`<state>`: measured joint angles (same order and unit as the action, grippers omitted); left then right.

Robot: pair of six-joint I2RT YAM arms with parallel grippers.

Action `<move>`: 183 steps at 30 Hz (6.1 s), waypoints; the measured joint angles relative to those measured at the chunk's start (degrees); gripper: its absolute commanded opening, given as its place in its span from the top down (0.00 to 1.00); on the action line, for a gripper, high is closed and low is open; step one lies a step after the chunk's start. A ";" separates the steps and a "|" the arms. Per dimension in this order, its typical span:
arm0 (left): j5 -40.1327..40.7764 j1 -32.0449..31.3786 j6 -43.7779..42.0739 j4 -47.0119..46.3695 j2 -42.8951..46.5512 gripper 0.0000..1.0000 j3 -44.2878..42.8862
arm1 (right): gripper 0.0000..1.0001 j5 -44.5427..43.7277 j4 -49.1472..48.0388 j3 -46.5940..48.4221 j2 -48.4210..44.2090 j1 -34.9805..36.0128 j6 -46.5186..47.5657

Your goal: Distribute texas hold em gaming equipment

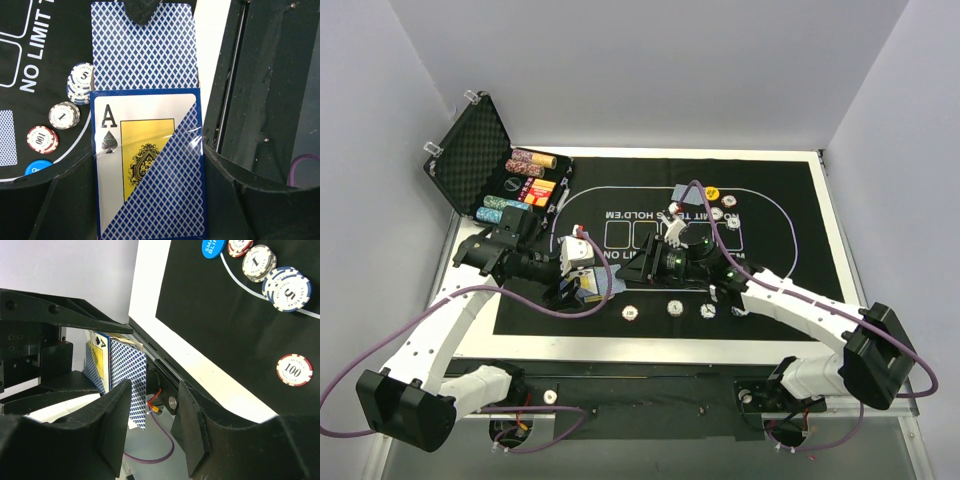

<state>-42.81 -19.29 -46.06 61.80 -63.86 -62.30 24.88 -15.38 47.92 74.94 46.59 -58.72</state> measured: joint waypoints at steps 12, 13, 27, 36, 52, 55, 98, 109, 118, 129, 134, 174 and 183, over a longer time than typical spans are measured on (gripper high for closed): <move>-0.48 0.00 0.42 -0.15 0.00 1.00 0.00 | 0.63 0.26 -3.50 -1.88 -1.36 0.00 -1.55; -0.50 0.00 0.42 -0.17 0.00 1.00 0.00 | 0.63 0.26 -3.48 -1.88 -1.75 0.00 -1.53; -0.59 0.00 0.50 -0.35 0.00 1.00 -0.07 | 0.48 1.68 -5.01 -1.90 -1.01 0.85 -2.01; -1.68 0.00 1.84 -0.79 0.00 1.00 -2.12 | 0.47 6.51 -17.14 -1.86 4.92 1.88 -6.23; -1.44 0.31 4.04 -2.86 0.02 0.77 -3.80 | 0.96 10.62 -33.40 -0.17 13.42 1.73 -17.03; -0.90 0.33 4.35 -3.13 0.13 0.55 -3.80 | 0.99 10.62 -34.16 -0.20 13.73 1.66 -18.10; 1.99 -4.74 4.66 -4.20 -1.22 0.09 -4.66 | 0.99 9.62 -25.92 1.31 13.53 3.76 -11.85; 3.41 -5.11 3.78 -3.96 0.44 0.32 -1.90 | 0.99 9.42 -25.90 1.92 13.46 3.76 -11.69; 3.98 -5.05 3.32 -3.85 0.42 0.76 -1.92 | 0.76 9.38 -24.79 2.45 13.44 3.78 -11.02; 2.71 -5.16 3.34 -4.02 0.44 0.80 -1.92 | 0.51 8.41 -15.30 2.34 4.57 0.94 -5.95; 2.69 -5.16 3.34 -3.69 0.44 0.85 -1.92 | 0.52 7.87 -11.63 2.34 1.53 0.33 -3.15; 2.64 -5.16 3.23 -2.32 0.50 0.97 -2.58 | 0.53 1.49 -1.84 -0.39 -3.56 -0.11 3.04; 2.64 -5.16 3.23 -2.27 0.63 0.97 -2.58 | 0.53 -2.23 3.48 5.09 -3.52 3.32 6.69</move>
<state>-40.16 -24.45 -42.83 59.53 -63.22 -64.88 22.65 -11.90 53.01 71.42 49.91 -52.03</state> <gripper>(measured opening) 0.748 0.470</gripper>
